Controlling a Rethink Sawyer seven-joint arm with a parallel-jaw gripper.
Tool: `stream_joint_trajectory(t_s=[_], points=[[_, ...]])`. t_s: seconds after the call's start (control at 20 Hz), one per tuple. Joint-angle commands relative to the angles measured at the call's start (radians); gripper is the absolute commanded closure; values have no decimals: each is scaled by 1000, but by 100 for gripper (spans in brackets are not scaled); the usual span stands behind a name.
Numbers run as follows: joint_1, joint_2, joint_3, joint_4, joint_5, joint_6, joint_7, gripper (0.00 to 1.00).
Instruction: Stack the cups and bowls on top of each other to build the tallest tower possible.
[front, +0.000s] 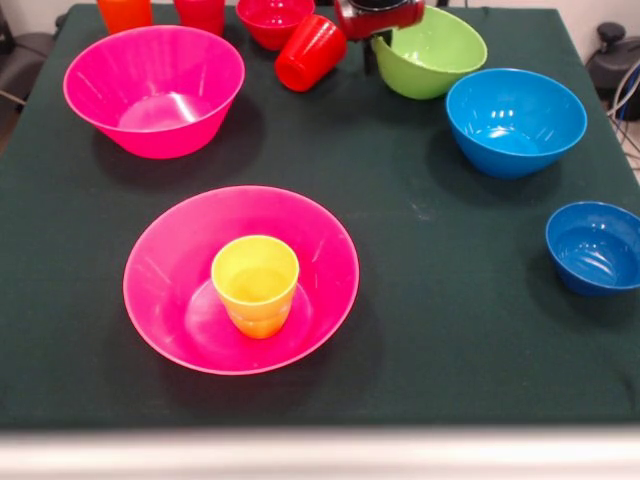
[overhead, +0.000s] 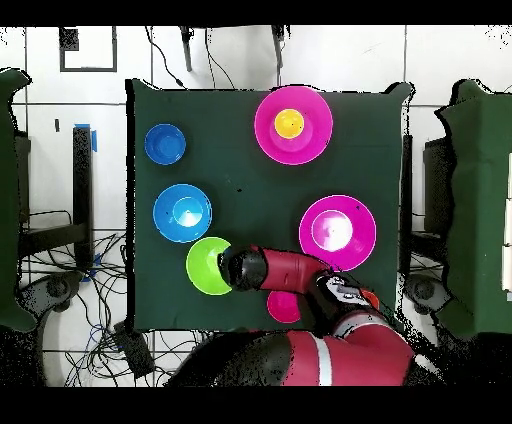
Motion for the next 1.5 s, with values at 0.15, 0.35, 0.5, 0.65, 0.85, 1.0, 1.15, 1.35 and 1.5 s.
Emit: stream_joint_trajectory(t_s=[0.15,0.35,0.5,0.65,0.85,1.0,1.15,1.35,1.5], points=[[-73,-118,122,-141,62,323,24,100],[-84,-124,135,-174,53,362,26,100],[-91,-131,148,-195,50,401,25,100],[-103,-128,164,-213,49,423,19,100],[-120,-124,184,-225,49,428,11,100],[-145,-120,214,-241,54,429,-12,100],[-171,-130,250,-257,70,465,-31,100],[-213,-134,301,-277,88,515,-60,100],[-258,-139,351,-269,102,536,-87,100]])
